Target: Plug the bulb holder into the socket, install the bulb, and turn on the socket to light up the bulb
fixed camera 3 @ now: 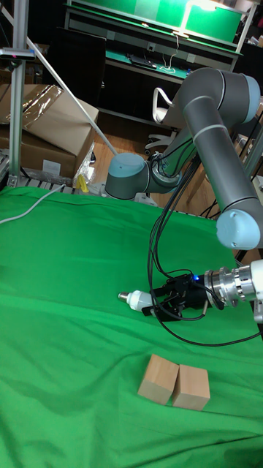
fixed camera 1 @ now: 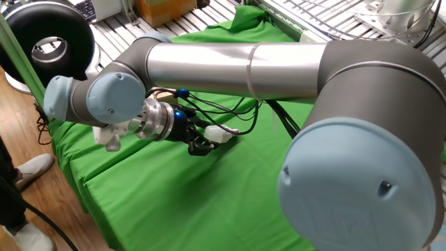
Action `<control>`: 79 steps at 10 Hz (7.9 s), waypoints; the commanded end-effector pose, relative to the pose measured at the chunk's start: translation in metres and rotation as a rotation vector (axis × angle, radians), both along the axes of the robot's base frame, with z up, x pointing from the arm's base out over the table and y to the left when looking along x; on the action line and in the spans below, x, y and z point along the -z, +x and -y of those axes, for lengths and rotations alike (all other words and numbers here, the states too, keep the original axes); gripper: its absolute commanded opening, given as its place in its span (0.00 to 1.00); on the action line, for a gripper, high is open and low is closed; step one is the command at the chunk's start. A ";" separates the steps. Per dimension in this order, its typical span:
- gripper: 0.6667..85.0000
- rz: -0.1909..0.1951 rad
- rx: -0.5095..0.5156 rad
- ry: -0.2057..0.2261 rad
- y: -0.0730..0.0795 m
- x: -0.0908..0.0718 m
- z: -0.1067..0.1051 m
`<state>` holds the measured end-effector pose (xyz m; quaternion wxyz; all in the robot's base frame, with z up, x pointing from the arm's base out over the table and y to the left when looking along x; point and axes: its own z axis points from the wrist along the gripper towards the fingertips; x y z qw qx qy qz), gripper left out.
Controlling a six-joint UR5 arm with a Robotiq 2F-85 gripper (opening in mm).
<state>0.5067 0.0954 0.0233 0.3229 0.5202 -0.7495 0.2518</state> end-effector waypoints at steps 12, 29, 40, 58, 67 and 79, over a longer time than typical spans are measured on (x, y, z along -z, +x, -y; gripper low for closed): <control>0.00 0.033 -0.002 -0.028 0.004 -0.006 -0.001; 0.00 0.353 -0.026 0.372 0.047 -0.157 0.003; 0.00 0.679 0.292 0.570 0.077 -0.157 0.048; 0.00 0.732 0.392 0.729 0.061 -0.169 0.271; 0.00 0.857 0.537 0.770 0.057 -0.171 0.265; 0.00 0.905 0.381 0.842 0.054 -0.164 0.387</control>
